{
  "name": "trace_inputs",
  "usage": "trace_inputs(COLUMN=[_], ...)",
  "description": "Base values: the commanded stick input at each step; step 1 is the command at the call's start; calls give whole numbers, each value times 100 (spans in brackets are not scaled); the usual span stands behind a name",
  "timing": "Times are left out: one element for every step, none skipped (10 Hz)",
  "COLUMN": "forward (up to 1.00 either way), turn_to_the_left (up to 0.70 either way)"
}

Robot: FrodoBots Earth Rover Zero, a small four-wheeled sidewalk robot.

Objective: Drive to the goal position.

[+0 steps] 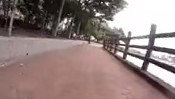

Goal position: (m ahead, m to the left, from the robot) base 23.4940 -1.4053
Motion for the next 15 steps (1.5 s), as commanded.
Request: trace_inputs(forward=[70,70,70,70,70,70,70,70,70,70,70,70,70,70,70], turn_to_the_left=[0,0,0,0,0,0,0,0,0,0,0,0,0,0,0])
